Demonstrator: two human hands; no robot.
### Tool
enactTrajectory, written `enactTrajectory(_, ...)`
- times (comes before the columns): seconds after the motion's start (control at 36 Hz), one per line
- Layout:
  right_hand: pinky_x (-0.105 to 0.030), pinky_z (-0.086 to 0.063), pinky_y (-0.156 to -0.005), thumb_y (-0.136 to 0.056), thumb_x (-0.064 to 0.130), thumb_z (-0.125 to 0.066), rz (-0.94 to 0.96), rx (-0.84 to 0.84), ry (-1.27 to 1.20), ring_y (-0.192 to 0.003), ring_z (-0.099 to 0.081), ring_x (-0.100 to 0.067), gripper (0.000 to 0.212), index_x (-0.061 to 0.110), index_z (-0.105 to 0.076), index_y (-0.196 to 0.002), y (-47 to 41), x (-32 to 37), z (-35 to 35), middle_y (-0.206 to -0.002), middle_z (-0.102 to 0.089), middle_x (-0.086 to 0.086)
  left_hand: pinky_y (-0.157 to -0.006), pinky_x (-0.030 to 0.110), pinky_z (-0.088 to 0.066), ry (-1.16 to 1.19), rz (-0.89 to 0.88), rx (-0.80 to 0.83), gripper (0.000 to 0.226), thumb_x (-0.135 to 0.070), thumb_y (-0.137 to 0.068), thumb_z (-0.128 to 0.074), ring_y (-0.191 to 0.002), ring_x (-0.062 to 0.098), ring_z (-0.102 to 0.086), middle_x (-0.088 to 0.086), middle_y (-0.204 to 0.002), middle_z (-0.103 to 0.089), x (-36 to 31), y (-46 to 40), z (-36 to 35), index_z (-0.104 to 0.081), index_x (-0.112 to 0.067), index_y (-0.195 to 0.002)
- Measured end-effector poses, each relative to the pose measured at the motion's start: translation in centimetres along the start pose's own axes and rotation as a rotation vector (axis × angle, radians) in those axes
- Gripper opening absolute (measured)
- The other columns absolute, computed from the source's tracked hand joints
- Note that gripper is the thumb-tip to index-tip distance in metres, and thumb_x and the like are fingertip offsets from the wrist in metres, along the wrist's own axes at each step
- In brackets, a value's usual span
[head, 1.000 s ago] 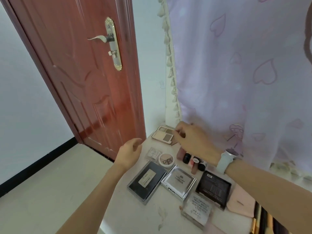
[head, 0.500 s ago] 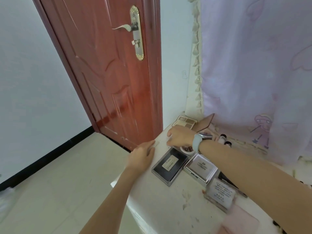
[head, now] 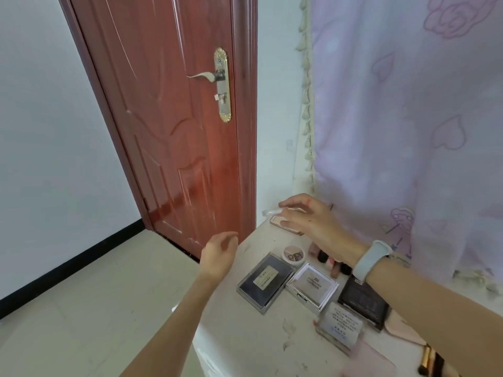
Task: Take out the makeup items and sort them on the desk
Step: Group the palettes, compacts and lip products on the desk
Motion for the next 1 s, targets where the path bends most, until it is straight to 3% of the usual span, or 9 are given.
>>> enactTrajectory(0.08,-0.003,-0.044,-0.060,-0.087,0.011,-0.064,0.121,0.015,0.117,-0.074,-0.058,0.013,0.017,0.011,-0.062,-0.103,1.7,1.6,0.6,-0.108,-0.061,0.010,-0.096,0.031,-0.046,0.535,0.110,0.114,0.020,-0.026,-0.098,-0.049,-0.107,0.016,-0.061,-0.001,-0.111,-0.068,-2.9,1.7,-0.1,-0.066,-0.020,-0.106)
enactTrajectory(0.14,0.000,-0.042,-0.060,-0.086,0.008,-0.064,0.197,0.034,0.152,-0.079,-0.059,0.017,0.015,0.011,-0.061,-0.100,2.8,2.3,0.3,-0.109,-0.057,0.013,-0.089,0.032,-0.047,0.772,0.146,0.277,0.029,-0.031,-0.097,-0.049,-0.099,0.018,-0.064,0.005,-0.109,-0.070,-5.6,3.2,-1.1,-0.065,-0.012,-0.111)
enactTrajectory(0.22,-0.011,-0.044,-0.088,-0.081,0.004,-0.069,0.334,-0.001,0.220,-0.106,-0.059,-0.001,0.023,0.020,-0.059,-0.094,4.1,3.5,-0.3,-0.110,-0.056,0.002,-0.085,0.029,-0.048,0.776,0.097,0.401,0.033,-0.030,-0.096,-0.050,-0.090,0.013,-0.066,0.005,-0.104,-0.069,-8.7,5.0,-2.0,-0.063,-0.009,-0.117)
enactTrajectory(0.31,-0.017,-0.044,-0.095,-0.078,0.010,-0.073,0.484,-0.033,0.389,-0.103,-0.056,-0.004,0.026,0.017,-0.059,-0.099,5.3,4.3,-0.9,-0.109,-0.052,0.006,-0.083,0.026,-0.048,0.826,0.060,0.405,0.027,-0.020,-0.093,-0.054,-0.086,0.011,-0.065,0.004,-0.099,-0.069,-10.5,5.9,-2.3,-0.064,-0.007,-0.115)
enactTrajectory(0.42,-0.013,-0.044,-0.093,-0.080,0.015,-0.067,0.579,0.022,0.436,-0.105,-0.052,0.001,0.034,0.026,-0.057,-0.111,7.0,5.7,-1.7,-0.114,-0.049,0.016,-0.064,0.019,-0.053,0.965,0.175,0.410,0.022,-0.009,-0.091,-0.056,-0.072,0.013,-0.060,0.008,-0.089,-0.068,-10.4,6.4,-2.4,-0.067,-0.004,-0.109)
enactTrajectory(0.53,-0.006,-0.042,-0.079,-0.087,-0.002,-0.056,0.640,0.072,0.574,-0.101,-0.053,0.000,0.030,0.011,-0.063,-0.113,7.7,6.2,-1.3,-0.115,-0.056,0.006,-0.050,0.019,-0.048,0.927,0.244,0.482,0.021,-0.010,-0.088,-0.060,-0.054,0.011,-0.054,0.005,-0.068,-0.062,-10.5,7.1,-2.5,-0.059,0.002,-0.106)
enactTrajectory(0.61,-0.008,-0.041,-0.080,-0.090,0.008,-0.055,0.645,0.086,0.651,-0.096,-0.052,0.003,0.021,0.013,-0.063,-0.109,7.9,6.3,-1.0,-0.109,-0.059,0.005,-0.047,0.017,-0.044,0.884,0.228,0.506,0.016,-0.015,-0.084,-0.064,-0.050,0.010,-0.050,0.003,-0.063,-0.057,-11.0,7.4,-2.5,-0.057,-0.003,-0.092)
enactTrajectory(0.89,-0.024,-0.044,-0.057,-0.088,0.031,-0.050,0.735,-0.180,0.788,-0.069,-0.048,-0.005,0.011,0.020,-0.053,-0.089,8.9,7.6,0.2,-0.082,-0.055,0.008,-0.065,0.024,-0.056,1.147,0.146,0.503,0.047,-0.029,-0.076,-0.065,-0.071,0.013,-0.061,0.011,-0.092,-0.064,-13.2,8.6,-2.8,-0.058,-0.003,-0.114)
enactTrajectory(1.0,-0.020,-0.044,-0.064,-0.089,0.027,-0.057,0.669,-0.101,0.669,-0.072,-0.052,-0.009,0.013,0.017,-0.064,-0.092,8.7,7.7,0.0,-0.083,-0.058,0.003,-0.067,0.022,-0.056,1.140,0.205,0.412,0.028,-0.018,-0.081,-0.067,-0.076,0.015,-0.060,0.012,-0.100,-0.061,-12.3,8.3,-2.7,-0.060,-0.010,-0.107)
Point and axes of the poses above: each hand's wrist, its own y-axis away from the middle knuckle, its own z-axis out of the back of the hand, x = y × z, the point moved 9 cm from there along -y, towards the middle knuckle
